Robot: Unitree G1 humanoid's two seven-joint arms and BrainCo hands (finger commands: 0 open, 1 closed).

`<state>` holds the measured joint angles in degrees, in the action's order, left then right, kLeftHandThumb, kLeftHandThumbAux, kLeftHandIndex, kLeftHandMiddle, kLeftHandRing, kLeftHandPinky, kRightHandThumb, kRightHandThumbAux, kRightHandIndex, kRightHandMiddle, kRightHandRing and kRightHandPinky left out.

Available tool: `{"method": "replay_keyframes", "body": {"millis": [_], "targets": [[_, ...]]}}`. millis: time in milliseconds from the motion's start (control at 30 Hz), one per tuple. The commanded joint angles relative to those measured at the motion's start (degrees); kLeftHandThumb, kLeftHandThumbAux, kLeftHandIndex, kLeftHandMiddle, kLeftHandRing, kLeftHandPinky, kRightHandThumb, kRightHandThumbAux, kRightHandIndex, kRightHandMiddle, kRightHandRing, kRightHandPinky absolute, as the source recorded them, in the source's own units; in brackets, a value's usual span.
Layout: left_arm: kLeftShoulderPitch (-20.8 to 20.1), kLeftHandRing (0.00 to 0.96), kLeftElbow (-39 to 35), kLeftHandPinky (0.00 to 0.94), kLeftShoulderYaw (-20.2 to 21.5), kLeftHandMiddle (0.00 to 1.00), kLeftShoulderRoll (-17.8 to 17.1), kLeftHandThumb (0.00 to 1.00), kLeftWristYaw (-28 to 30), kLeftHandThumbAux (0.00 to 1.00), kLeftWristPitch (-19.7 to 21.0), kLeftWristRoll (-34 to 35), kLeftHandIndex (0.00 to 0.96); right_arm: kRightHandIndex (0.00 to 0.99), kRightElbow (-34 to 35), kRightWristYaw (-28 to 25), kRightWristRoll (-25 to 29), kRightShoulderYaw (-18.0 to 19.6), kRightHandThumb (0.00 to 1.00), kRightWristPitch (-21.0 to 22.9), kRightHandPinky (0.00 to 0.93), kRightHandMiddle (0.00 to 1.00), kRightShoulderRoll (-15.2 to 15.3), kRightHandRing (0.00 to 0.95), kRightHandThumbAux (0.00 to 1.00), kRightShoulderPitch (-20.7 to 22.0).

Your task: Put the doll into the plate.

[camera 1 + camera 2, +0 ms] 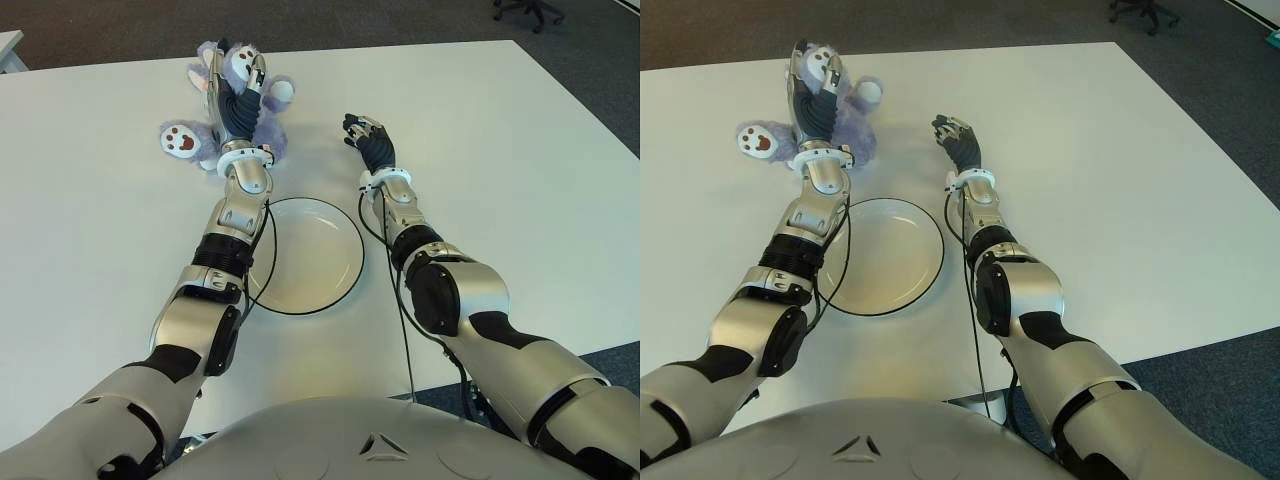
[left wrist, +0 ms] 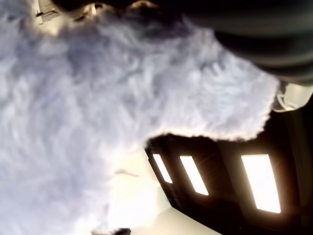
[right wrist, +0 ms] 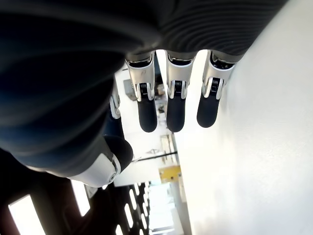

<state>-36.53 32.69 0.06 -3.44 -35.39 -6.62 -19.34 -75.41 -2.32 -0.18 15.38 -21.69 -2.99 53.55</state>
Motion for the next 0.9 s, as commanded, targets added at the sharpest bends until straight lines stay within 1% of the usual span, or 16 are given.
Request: {"method": "replay_keyframes", "body": {"millis": [33, 167, 400, 533, 700, 733, 900], "targets": [[0.0, 0.107, 1.4, 0.053, 0.7, 0.117, 0.5, 0.336, -0.4, 0.296, -0.6, 1.1, 0.000, 0.405, -2.1, 0.6, -0.5, -0.3, 0.701, 2.2, 0.191, 0.183, -0.3, 0.159, 0.733, -3.3], [-0.1, 0.104, 1.8, 0.047, 0.8, 0.112, 0.6, 0.334, -0.3, 0.307, -1.1, 1.2, 0.000, 0.405, -2.0, 0.7, -0.5, -0.4, 0.701, 2.0, 0.188, 0.183, -0.4, 0.158, 0.732, -3.3], [-0.5, 0.114, 2.8, 0.079, 1.4, 0.125, 0.9, 0.367, -0.2, 0.310, -2.5, 1.9, 0.000, 0.404, -2.1, 0.8, -0.6, -0.6, 0.698, 1.9, 0.177, 0.179, -0.3, 0.150, 0.733, -3.4], [-0.7, 0.137, 3.4, 0.106, 1.7, 0.146, 0.9, 0.394, -0.2, 0.297, -3.5, 2.2, 0.000, 0.404, -2.1, 1.1, -0.8, -0.9, 0.698, 2.1, 0.179, 0.177, -0.3, 0.149, 0.733, -3.4], [-0.9, 0.145, 4.1, 0.085, 1.8, 0.163, 0.8, 0.425, 0.6, 0.280, -4.5, 2.8, 0.015, 0.404, -2.1, 1.4, -0.9, -1.0, 0.699, 2.0, 0.189, 0.178, -0.3, 0.153, 0.732, -3.3], [-1.0, 0.142, 4.3, 0.080, 1.8, 0.170, 0.7, 0.445, 0.8, 0.288, -4.5, 3.0, 0.029, 0.404, -2.1, 1.4, -1.0, -1.0, 0.700, 2.0, 0.191, 0.180, -0.3, 0.156, 0.732, -3.3], [-1.3, 0.162, 4.8, 0.097, 1.9, 0.193, 0.6, 0.486, 2.4, 0.291, -4.3, 4.2, 0.048, 0.404, -2.1, 1.3, -1.1, -1.1, 0.699, 1.4, 0.189, 0.183, -0.3, 0.160, 0.732, -3.4]]}}
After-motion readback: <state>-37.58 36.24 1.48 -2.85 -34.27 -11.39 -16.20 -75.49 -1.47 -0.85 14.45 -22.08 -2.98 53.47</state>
